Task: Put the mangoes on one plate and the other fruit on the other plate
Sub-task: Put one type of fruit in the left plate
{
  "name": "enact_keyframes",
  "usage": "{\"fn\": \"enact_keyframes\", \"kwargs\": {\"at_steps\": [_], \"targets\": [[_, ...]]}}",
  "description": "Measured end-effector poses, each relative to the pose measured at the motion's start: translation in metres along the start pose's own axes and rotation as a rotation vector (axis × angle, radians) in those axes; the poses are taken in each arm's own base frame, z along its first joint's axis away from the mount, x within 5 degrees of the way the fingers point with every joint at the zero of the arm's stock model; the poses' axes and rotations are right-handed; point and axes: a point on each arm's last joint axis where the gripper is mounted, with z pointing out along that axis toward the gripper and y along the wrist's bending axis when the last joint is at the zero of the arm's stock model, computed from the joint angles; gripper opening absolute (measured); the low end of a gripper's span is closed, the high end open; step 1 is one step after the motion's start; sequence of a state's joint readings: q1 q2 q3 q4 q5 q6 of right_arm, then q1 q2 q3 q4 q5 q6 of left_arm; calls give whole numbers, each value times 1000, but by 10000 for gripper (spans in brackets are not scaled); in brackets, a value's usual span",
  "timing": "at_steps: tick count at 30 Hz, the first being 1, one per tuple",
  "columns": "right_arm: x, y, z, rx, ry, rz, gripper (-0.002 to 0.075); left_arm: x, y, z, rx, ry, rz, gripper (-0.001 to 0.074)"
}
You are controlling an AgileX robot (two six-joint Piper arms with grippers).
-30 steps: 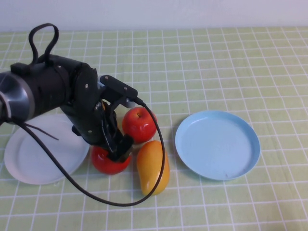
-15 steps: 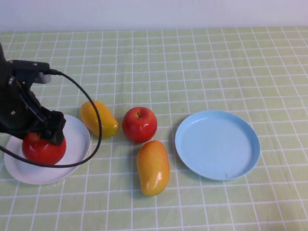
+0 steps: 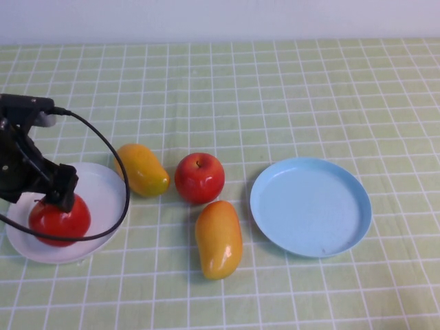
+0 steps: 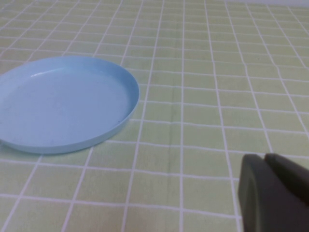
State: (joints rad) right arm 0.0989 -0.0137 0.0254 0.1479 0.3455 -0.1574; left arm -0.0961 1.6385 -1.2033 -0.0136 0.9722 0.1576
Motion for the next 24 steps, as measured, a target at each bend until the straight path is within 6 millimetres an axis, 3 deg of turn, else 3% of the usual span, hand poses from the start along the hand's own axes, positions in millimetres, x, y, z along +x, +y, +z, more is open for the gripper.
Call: {"fn": "enact_keyframes", "kwargs": {"at_steps": [7,10,18,24], "targets": [[0,0,0,0,0,0,-15,-1,-6,-19,-59,-80,26,668],[0,0,0,0,0,0,-15,-4,-17,-24,-49,-127,28,668],[0,0,0,0,0,0,-15,-23,-89,-28,88,-283,170,669],[0,0,0,0,0,0,-15,-54,-134,-17,165,-308,290,669]]}}
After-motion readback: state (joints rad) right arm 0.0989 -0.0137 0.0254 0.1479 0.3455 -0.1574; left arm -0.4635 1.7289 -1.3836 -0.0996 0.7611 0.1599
